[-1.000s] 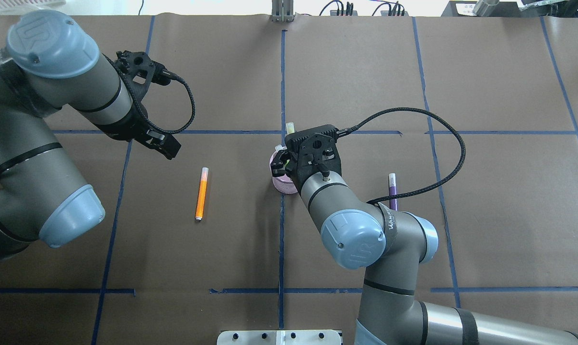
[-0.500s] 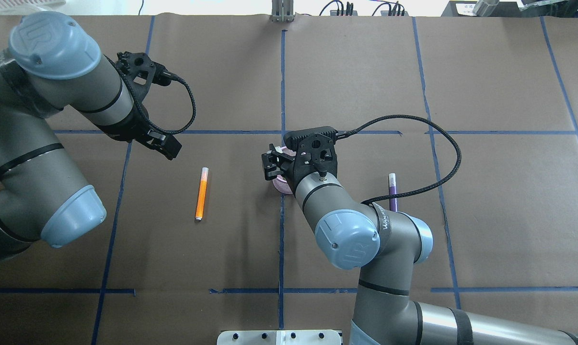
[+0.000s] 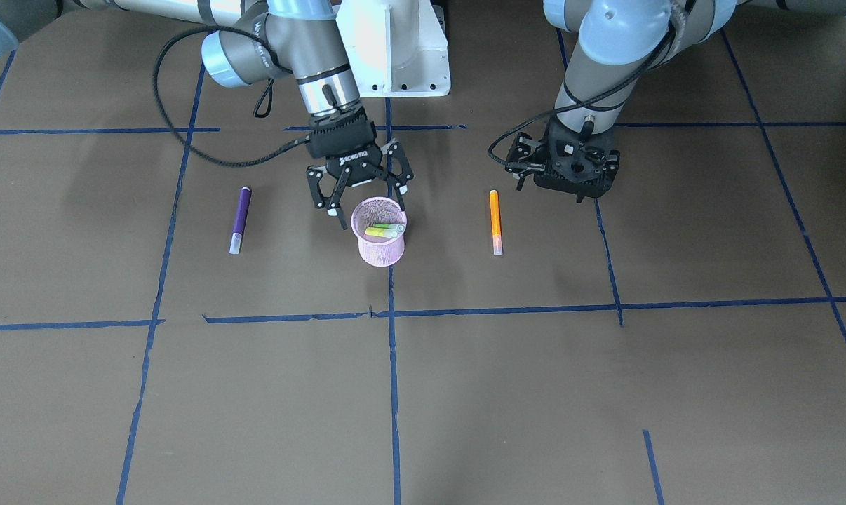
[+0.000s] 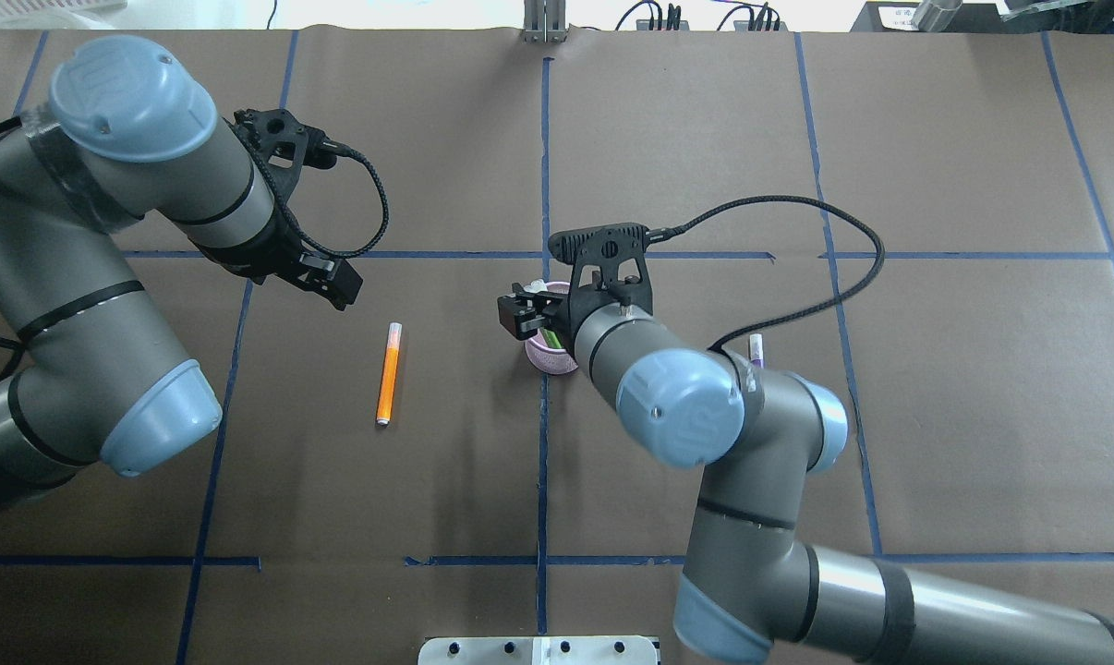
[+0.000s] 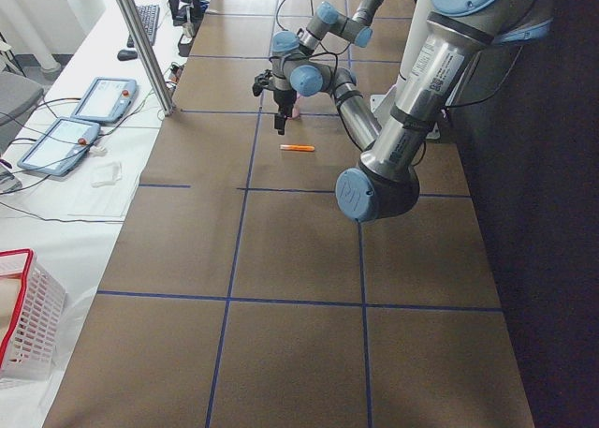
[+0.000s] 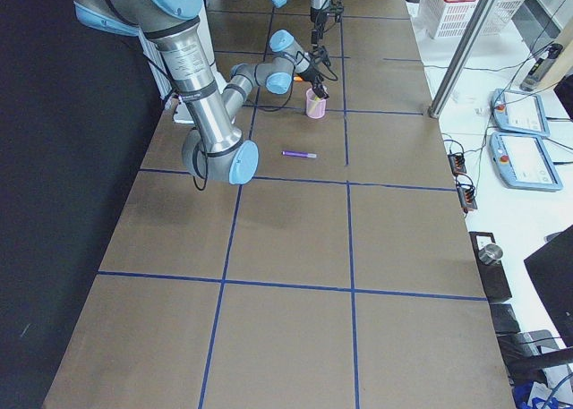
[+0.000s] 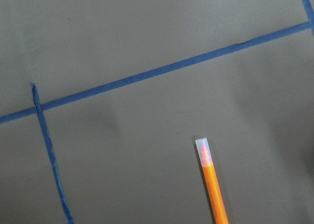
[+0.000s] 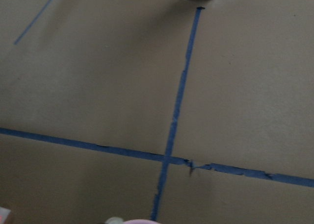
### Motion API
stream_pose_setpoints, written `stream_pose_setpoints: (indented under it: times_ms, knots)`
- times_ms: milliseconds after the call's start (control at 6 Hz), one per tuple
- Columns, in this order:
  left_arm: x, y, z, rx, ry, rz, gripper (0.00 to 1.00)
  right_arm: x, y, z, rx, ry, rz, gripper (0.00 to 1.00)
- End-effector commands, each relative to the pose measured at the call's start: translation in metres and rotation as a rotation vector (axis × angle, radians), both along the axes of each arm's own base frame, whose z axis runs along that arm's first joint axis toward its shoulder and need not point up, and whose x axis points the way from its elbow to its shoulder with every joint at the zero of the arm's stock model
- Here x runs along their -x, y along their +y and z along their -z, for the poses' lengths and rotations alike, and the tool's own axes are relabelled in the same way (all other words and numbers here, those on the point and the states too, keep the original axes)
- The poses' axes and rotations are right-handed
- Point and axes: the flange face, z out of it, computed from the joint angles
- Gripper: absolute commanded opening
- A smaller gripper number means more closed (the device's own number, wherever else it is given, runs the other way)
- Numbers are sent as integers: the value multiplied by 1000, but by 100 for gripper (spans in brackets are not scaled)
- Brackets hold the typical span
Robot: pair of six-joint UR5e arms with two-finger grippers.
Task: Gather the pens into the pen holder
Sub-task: 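Grasp the orange marker with the left gripper while the right arm withdraws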
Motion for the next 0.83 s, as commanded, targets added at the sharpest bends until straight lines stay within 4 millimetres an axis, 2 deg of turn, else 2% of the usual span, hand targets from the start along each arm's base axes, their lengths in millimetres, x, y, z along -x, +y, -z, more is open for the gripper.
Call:
stream_pose_setpoints:
  times_ms: [0, 167, 333, 500, 667]
  knots:
    - [-57, 5, -25, 38, 27, 138, 100, -72, -65, -23, 219, 36, 144, 100]
    - [-72, 2, -38, 28, 27, 136, 100, -107, -88, -41, 257, 77, 215, 100]
    - [-90, 12, -45, 31, 13, 114, 98, -134, -99, -67, 269, 102, 246, 100]
    - [-101, 15, -52, 28, -6, 108, 91, -152, -98, -88, 242, 132, 270, 100]
    - [-109, 10, -51, 32, -12, 108, 83, -157, -95, -87, 237, 127, 280, 100]
